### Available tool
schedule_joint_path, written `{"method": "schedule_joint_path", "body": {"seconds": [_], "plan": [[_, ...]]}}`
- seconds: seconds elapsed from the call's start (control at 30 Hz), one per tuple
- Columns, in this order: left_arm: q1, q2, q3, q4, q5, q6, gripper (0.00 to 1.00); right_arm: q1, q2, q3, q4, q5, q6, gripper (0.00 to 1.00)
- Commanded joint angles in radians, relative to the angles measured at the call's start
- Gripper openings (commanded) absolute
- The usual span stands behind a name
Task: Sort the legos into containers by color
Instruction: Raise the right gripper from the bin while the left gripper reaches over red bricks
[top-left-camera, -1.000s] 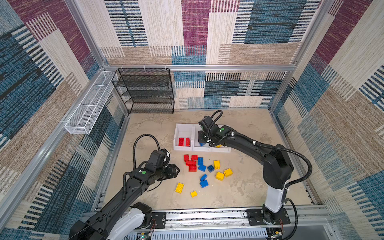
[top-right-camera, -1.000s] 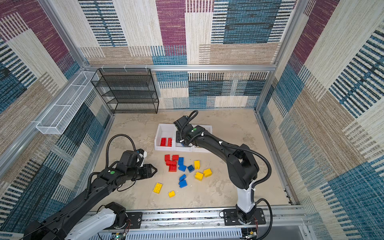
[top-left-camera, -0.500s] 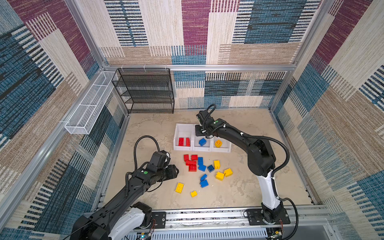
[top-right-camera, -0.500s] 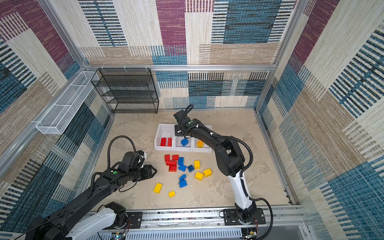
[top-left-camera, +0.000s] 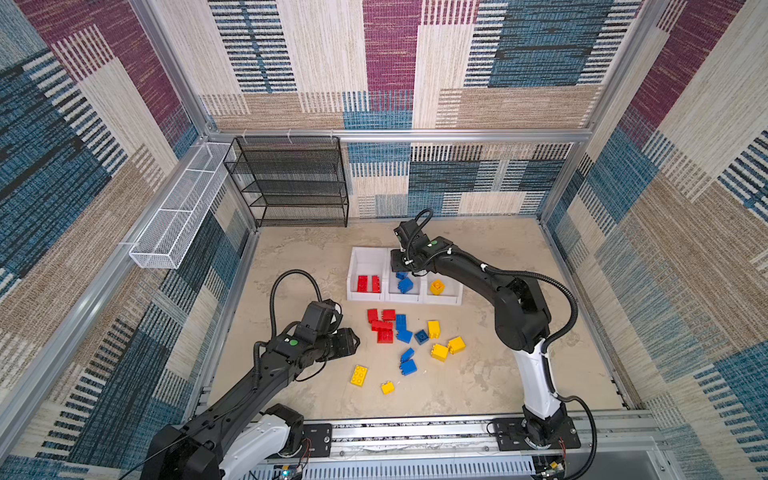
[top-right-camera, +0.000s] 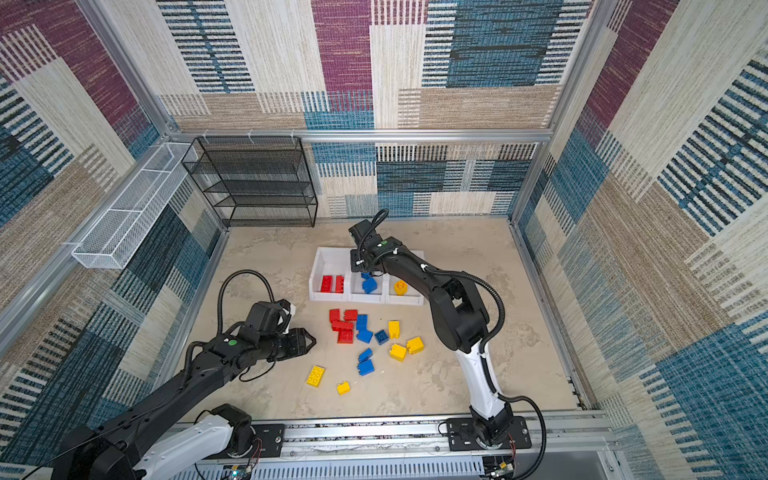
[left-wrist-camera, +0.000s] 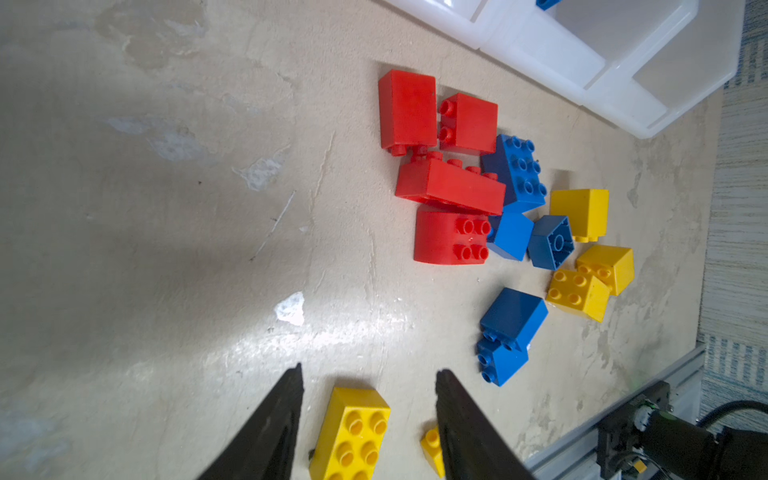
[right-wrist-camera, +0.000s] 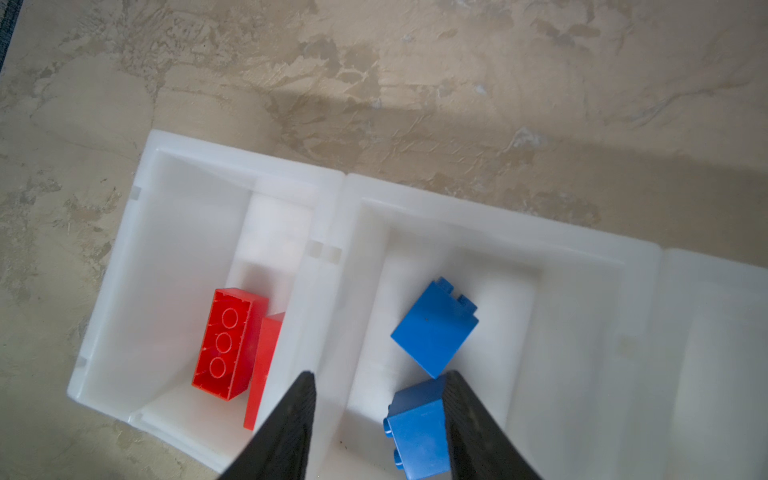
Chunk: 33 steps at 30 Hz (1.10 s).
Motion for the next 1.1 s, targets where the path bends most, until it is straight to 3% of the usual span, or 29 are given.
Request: {"method": "schedule_joint_path", "body": {"seconds": [0.0,0.23,0.63,1.07], "plan": [[-0.007,0.013,0.013,0.004,-0.013,0.022,0.55,0.002,-0.04,-0.024,0.002,-0.005,0.014,0.53],[-0.078,0.09,0.056,0.002,-0.026,0.043,0.55,0.002,-0.245,-0.284,0.082,0.012,0.039,0.54],[-0.276,0.359,0.231,-0.025,-0.195,0.015,0.59,0.002,-0.561,-0.628,0.119,0.033,0.059,0.55],[-0.339,0.563,0.412,-0.066,-0.309,0.031,0.6,-0.006,-0.76,-0.8,0.085,0.06,0.06,0.57]]}}
